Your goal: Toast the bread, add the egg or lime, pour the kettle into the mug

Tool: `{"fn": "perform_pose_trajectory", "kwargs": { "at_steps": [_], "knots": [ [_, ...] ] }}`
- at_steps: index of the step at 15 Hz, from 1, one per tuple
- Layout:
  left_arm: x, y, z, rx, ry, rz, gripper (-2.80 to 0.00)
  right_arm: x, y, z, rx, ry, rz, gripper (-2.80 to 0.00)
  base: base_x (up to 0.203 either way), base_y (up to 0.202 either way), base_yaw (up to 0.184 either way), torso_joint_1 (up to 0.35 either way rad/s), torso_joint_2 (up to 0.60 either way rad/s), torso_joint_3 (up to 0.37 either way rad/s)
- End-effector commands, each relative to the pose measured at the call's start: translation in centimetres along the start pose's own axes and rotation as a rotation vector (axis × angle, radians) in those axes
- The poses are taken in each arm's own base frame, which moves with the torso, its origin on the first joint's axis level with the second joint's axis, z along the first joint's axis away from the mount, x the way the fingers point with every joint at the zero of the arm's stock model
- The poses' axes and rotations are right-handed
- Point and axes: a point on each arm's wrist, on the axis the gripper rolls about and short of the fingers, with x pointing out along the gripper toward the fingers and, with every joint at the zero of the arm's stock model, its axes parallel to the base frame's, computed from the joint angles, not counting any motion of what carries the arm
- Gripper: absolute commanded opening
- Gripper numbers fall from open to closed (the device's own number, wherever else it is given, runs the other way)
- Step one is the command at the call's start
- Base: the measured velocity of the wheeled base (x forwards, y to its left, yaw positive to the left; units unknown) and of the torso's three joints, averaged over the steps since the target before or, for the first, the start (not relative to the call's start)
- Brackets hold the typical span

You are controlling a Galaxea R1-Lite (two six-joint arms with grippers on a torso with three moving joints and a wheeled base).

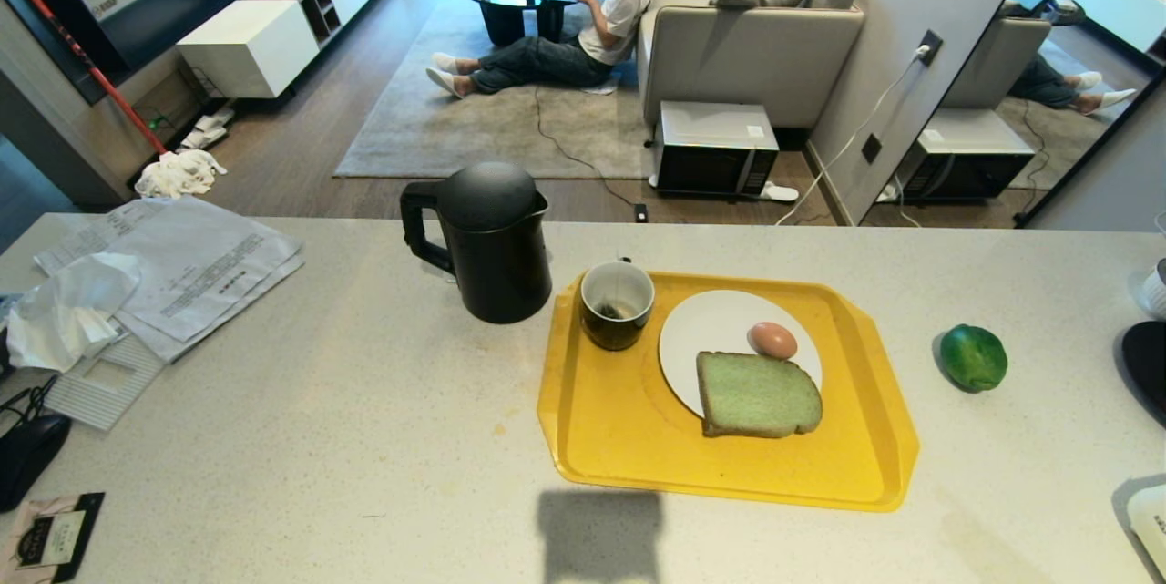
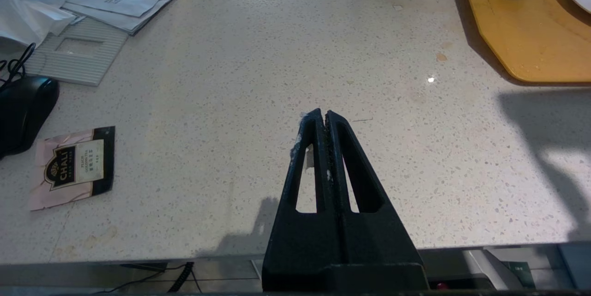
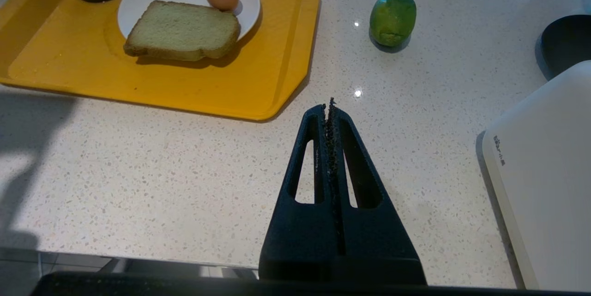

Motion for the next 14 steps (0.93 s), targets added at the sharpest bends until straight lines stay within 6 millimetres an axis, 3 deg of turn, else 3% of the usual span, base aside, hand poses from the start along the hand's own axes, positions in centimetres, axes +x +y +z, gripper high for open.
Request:
{"fn": "perform_pose_trajectory", "kwargs": {
  "at_steps": [1,7,14],
  "knots": [
    [0.00,0.00,0.00,0.001,0.000,0.000,-2.80,0.01,0.00,-0.05,0.000,0.001,0.000,-2.80,0.000,0.000,0.000,0.000,0.00,0.000],
    [0.00,0.00,0.00,0.001,0.000,0.001,-2.80,0.01,0.00,-0.04,0.000,0.002,-0.001,-2.80,0.000,0.000,0.000,0.000,0.00,0.000],
    [0.01,0.00,0.00,0.001,0.001,0.000,-2.80,0.00,0.00,-0.05,-0.002,0.001,0.001,-2.80,0.002,0.006,-0.091,0.003,0.00,0.002]
  ]
}}
